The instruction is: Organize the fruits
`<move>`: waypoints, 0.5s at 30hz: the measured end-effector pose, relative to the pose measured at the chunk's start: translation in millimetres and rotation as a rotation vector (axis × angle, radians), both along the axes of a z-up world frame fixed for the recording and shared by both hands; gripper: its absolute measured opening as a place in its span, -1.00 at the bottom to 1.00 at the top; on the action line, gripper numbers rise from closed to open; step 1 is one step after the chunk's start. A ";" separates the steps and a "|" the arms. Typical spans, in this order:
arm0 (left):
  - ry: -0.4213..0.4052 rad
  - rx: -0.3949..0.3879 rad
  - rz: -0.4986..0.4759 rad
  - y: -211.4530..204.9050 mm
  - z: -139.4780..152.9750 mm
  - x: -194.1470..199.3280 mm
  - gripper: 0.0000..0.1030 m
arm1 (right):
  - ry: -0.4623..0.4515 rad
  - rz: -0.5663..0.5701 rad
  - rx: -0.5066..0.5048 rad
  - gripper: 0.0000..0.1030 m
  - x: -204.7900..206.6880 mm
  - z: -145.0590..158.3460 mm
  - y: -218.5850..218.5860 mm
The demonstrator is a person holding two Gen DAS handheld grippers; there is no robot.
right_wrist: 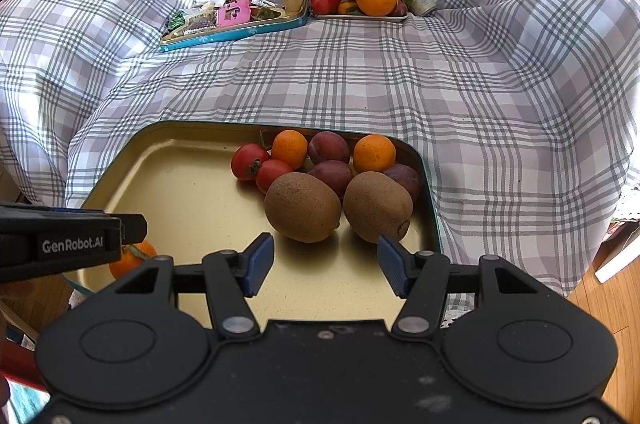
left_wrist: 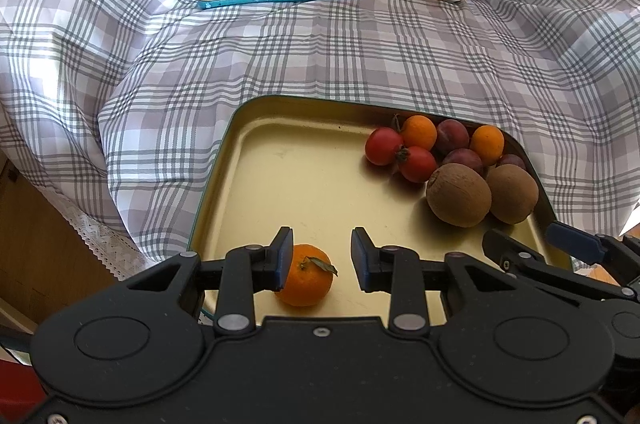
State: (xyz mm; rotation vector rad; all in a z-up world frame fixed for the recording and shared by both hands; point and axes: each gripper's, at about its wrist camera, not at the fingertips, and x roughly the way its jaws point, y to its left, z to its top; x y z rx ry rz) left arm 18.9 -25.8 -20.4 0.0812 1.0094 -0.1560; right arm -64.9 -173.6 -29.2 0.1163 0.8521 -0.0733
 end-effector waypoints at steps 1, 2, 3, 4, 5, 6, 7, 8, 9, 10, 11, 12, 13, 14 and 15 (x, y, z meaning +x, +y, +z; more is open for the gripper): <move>0.002 0.000 0.001 0.1 -0.1 0.1 -0.19 | 0.000 0.000 0.000 0.18 -0.1 -0.1 0.0; 0.003 0.000 0.003 0.1 -0.1 0.0 -0.18 | 0.001 0.000 0.000 0.18 0.1 0.0 0.0; 0.003 0.000 0.003 0.1 -0.2 0.0 -0.18 | 0.001 0.000 0.000 0.18 0.1 0.0 0.0; 0.004 -0.001 0.003 0.1 0.0 -0.1 -0.18 | 0.001 0.000 0.000 0.18 0.0 0.0 0.1; 0.004 0.000 0.003 -0.1 -0.1 0.1 -0.18 | 0.001 0.000 0.000 0.18 0.1 0.0 0.1; 0.005 0.000 0.002 -0.1 -0.1 0.0 -0.18 | 0.001 0.000 0.000 0.18 0.0 0.0 0.2; 0.005 0.001 0.000 -0.3 -0.4 -0.4 -0.18 | 0.001 0.000 0.000 0.18 0.1 0.0 0.2; 0.005 0.001 -0.001 -0.3 -0.3 -0.6 -0.18 | 0.001 0.000 0.000 0.18 0.3 0.1 0.2; 0.004 0.002 -0.003 -0.5 -0.2 -0.8 -0.18 | 0.001 0.000 0.000 0.18 0.3 0.1 0.2; 0.003 0.003 -0.004 -0.9 -0.1 -0.8 -0.18 | 0.001 0.000 0.000 0.18 0.3 0.0 0.2; 0.001 0.003 -0.006 -1.0 0.0 -1.2 -0.18 | 0.002 0.000 0.000 0.18 0.2 0.0 0.3; -0.001 0.004 -0.009 -1.2 0.1 -1.6 -0.18 | 0.002 0.000 -0.001 0.18 -0.4 -0.5 0.4; -0.001 0.004 -0.012 -1.3 0.3 -1.7 -0.18 | 0.003 0.001 -0.001 0.18 -1.0 -0.8 0.4; 0.000 0.005 -0.016 -1.9 0.1 -1.8 -0.18 | 0.003 0.001 -0.001 0.18 -1.2 -1.1 0.6; 0.002 0.006 -0.019 -2.3 -0.3 -1.9 -0.18 | 0.003 0.001 -0.001 0.19 -0.8 -0.9 0.7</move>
